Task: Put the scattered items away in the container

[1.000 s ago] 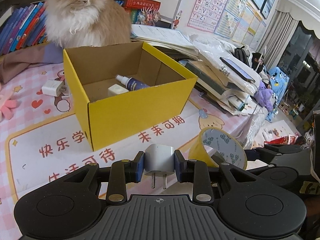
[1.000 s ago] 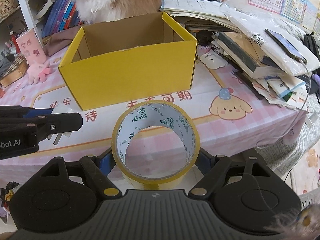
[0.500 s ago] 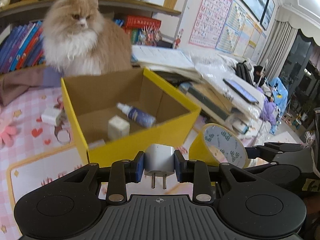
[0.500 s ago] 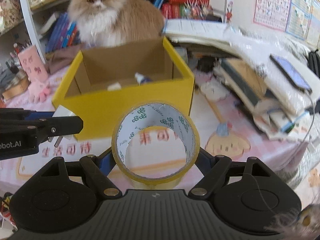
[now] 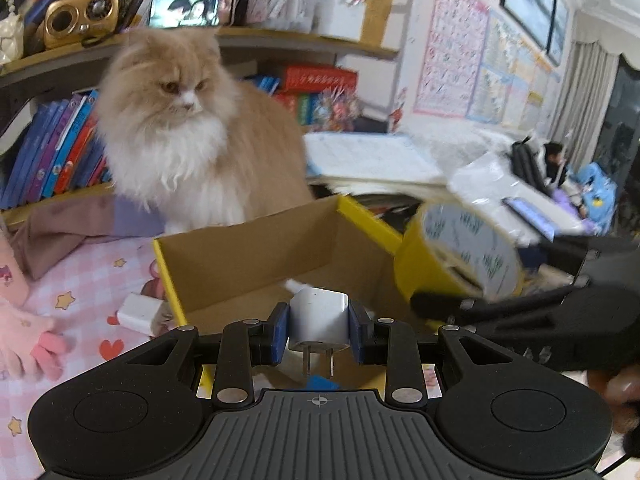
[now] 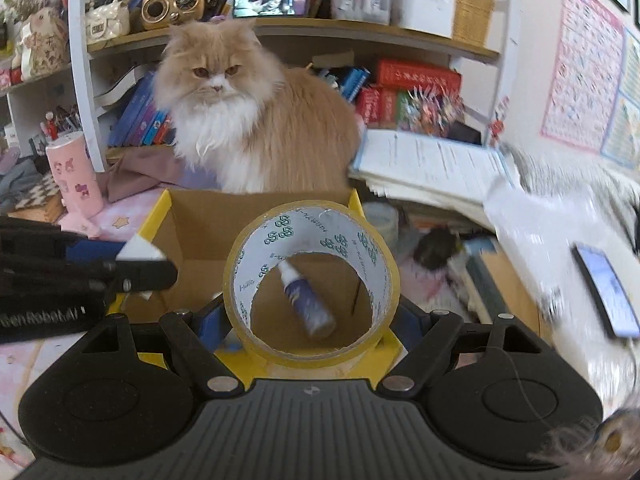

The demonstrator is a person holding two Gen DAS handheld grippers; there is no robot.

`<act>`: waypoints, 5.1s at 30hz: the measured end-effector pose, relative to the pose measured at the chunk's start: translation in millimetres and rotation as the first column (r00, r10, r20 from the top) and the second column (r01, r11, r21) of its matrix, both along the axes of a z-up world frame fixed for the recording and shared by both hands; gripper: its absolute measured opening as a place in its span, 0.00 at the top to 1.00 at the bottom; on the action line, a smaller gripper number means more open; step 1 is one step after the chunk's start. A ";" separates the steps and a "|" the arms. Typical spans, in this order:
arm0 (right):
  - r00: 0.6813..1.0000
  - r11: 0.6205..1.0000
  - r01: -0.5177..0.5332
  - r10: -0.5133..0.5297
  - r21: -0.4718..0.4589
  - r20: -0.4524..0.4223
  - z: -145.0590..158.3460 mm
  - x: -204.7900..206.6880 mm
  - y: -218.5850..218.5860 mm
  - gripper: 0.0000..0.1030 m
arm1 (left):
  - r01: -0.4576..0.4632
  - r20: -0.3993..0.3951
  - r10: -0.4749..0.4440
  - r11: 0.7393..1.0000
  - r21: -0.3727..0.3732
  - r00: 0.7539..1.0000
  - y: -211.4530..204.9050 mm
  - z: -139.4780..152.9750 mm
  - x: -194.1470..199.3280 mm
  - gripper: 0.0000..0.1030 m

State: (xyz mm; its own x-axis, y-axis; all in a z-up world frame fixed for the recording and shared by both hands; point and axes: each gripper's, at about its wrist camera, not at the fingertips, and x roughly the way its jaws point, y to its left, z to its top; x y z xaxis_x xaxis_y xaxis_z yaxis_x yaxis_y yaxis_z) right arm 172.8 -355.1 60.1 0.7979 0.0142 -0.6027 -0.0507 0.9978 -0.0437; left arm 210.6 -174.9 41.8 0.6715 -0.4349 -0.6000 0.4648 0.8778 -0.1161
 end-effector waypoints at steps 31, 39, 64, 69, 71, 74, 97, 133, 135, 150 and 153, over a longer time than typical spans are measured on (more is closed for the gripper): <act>0.970 0.984 -0.140 0.115 -0.109 -0.213 -62.9 81.1 9.4 0.16 | -0.095 -0.010 0.097 0.985 0.146 0.995 -6.6 -31.1 23.0 0.27; 0.992 0.996 -0.071 0.065 -0.056 -0.110 -33.8 43.7 1.1 0.15 | -0.090 0.023 0.089 0.992 0.083 0.996 3.7 -13.0 -17.8 0.23; 0.994 0.992 0.112 -0.112 0.052 -0.011 -21.1 -108.6 57.4 0.15 | -0.132 0.023 0.131 0.991 0.024 0.991 76.0 -10.6 -132.2 0.14; 0.991 0.989 0.136 -0.134 0.055 -0.025 -25.3 -131.7 73.0 0.15 | -0.125 0.008 0.124 0.992 0.037 0.992 89.1 -14.3 -147.6 0.14; 0.990 0.988 0.141 -0.139 0.058 -0.034 -27.1 -139.7 80.4 0.15 | -0.123 0.003 0.123 0.991 0.047 0.992 94.3 -16.4 -153.0 0.14; 0.989 0.988 0.141 -0.139 0.059 -0.046 -29.3 -149.0 92.2 0.15 | -0.123 -0.008 0.123 0.991 0.057 0.992 102.3 -19.4 -160.2 0.14; 0.989 0.992 0.105 -0.096 0.076 -0.116 -41.7 -180.6 167.6 0.15 | -0.166 -0.061 0.171 0.983 0.075 0.983 170.7 -27.7 -196.4 0.14; 0.985 0.991 -0.122 0.128 0.059 -0.116 -43.6 -156.6 261.6 0.19 | -0.379 -0.056 0.382 0.923 0.061 0.922 262.8 -28.8 -205.5 0.14; 0.984 0.990 -0.132 0.138 0.059 -0.115 -44.2 -151.4 264.8 0.20 | -0.386 -0.056 0.389 0.921 0.063 0.920 264.8 -29.6 -200.9 0.14; 0.976 0.986 -0.154 0.161 0.060 -0.147 -53.0 -73.2 271.6 0.25 | -0.393 -0.087 0.399 0.916 0.083 0.913 268.5 -37.6 -127.4 0.14; 0.974 0.986 -0.158 0.165 0.055 -0.155 -54.6 -54.7 272.2 0.26 | -0.397 -0.098 0.404 0.914 0.084 0.910 269.1 -40.2 -110.3 0.14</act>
